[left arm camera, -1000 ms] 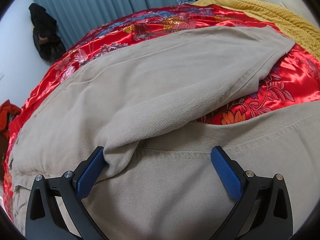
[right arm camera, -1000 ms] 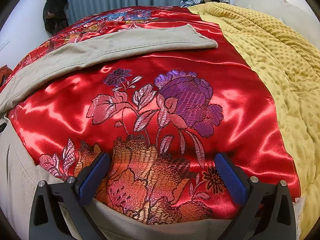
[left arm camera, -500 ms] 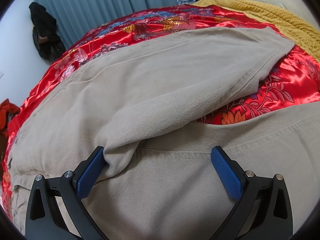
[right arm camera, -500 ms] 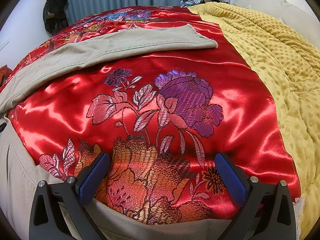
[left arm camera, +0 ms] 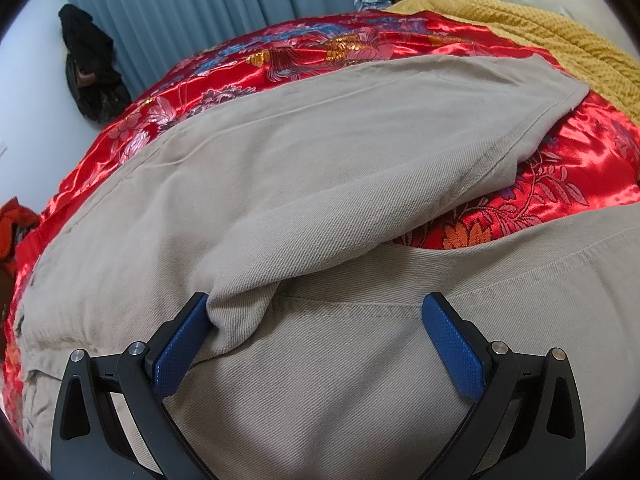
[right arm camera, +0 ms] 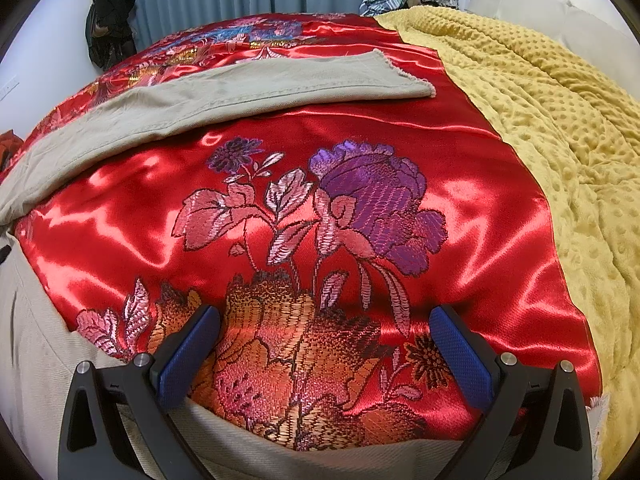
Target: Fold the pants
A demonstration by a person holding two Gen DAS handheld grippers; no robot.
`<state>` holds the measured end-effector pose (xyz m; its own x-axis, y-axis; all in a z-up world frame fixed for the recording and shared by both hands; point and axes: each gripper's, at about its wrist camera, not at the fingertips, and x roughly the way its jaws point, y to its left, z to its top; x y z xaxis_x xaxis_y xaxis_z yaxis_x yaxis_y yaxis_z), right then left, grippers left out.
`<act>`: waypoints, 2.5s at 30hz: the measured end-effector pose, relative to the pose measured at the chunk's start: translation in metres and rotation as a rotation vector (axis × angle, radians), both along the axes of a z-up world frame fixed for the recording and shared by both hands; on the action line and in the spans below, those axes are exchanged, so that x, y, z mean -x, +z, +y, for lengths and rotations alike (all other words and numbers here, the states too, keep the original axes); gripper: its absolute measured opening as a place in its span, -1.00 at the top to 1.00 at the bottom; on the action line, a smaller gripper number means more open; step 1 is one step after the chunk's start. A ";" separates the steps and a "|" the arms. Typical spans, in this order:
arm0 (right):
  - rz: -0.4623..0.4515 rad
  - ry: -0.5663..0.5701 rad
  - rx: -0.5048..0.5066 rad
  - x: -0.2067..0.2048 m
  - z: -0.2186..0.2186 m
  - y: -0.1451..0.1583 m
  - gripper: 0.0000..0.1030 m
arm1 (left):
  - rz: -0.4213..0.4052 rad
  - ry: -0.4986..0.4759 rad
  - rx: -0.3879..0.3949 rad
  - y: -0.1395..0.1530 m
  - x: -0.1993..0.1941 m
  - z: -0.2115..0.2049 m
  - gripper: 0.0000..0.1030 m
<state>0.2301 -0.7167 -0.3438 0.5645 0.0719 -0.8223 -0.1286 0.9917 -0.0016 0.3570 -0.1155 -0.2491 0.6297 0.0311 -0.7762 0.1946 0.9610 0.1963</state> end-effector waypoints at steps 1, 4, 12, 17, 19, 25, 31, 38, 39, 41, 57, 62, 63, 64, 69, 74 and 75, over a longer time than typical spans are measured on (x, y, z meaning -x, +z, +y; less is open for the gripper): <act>0.000 0.000 -0.002 0.000 0.000 0.000 -1.00 | -0.001 0.000 0.000 0.000 0.000 0.000 -0.99; 0.001 0.000 -0.009 0.000 -0.002 -0.001 -1.00 | -0.006 0.000 0.001 -0.001 0.000 0.000 -0.99; 0.029 0.029 -0.024 -0.002 -0.005 0.001 -1.00 | -0.011 0.000 0.000 -0.002 0.001 0.000 -0.99; -0.027 -0.045 -0.270 0.017 -0.040 0.022 -1.00 | -0.012 0.000 0.015 -0.001 0.002 0.002 -0.99; -0.073 -0.062 -0.302 0.019 -0.034 0.048 -1.00 | 0.006 0.003 0.007 0.002 0.001 0.001 -0.99; -0.014 0.322 -0.597 -0.031 0.077 0.116 -1.00 | -0.082 -0.021 0.112 0.060 0.003 -0.001 -0.99; 0.069 0.409 -0.360 -0.126 0.203 0.102 -0.99 | -0.112 -0.036 0.167 0.076 -0.055 -0.002 -0.99; 0.149 0.186 -0.294 -0.205 0.146 0.036 -0.96 | 0.088 0.112 0.334 -0.014 -0.097 0.049 -0.99; 0.146 0.157 -0.273 -0.208 0.127 0.030 -0.92 | 0.069 0.108 0.344 -0.013 -0.094 0.050 -0.99; 0.132 0.076 -0.228 -0.214 0.078 0.020 -0.77 | 0.066 0.107 0.306 -0.015 -0.094 0.044 -0.99; 0.064 -0.402 -0.805 -0.195 -0.142 0.018 -0.77 | 0.021 0.100 0.289 -0.017 -0.092 0.041 -0.99; 0.130 -0.443 -0.701 -0.220 -0.111 0.002 -0.62 | 0.015 0.098 0.294 -0.017 -0.090 0.042 -0.99; 0.110 -0.461 -0.692 -0.223 -0.110 0.002 -0.38 | 0.012 0.097 0.296 -0.017 -0.090 0.042 -0.99; 0.094 -0.473 -0.693 -0.223 -0.110 0.003 0.46 | 0.011 0.097 0.298 -0.017 -0.089 0.042 -0.99; -0.080 -0.293 -0.649 -0.206 -0.080 0.052 0.91 | 0.012 0.097 0.298 -0.018 -0.090 0.043 -0.99; -0.144 0.338 -0.533 -0.115 0.021 0.136 0.91 | 0.026 0.099 0.292 -0.017 -0.091 0.042 -0.99; -0.139 0.420 -0.521 -0.090 0.032 0.143 0.91 | 0.034 0.101 0.289 -0.016 -0.092 0.042 -0.99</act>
<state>0.3206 -0.6847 -0.2004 0.4999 0.6749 -0.5428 -0.5361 0.7333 0.4181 0.4493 -0.0738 -0.2652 0.6079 -0.1335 -0.7827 0.0973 0.9909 -0.0935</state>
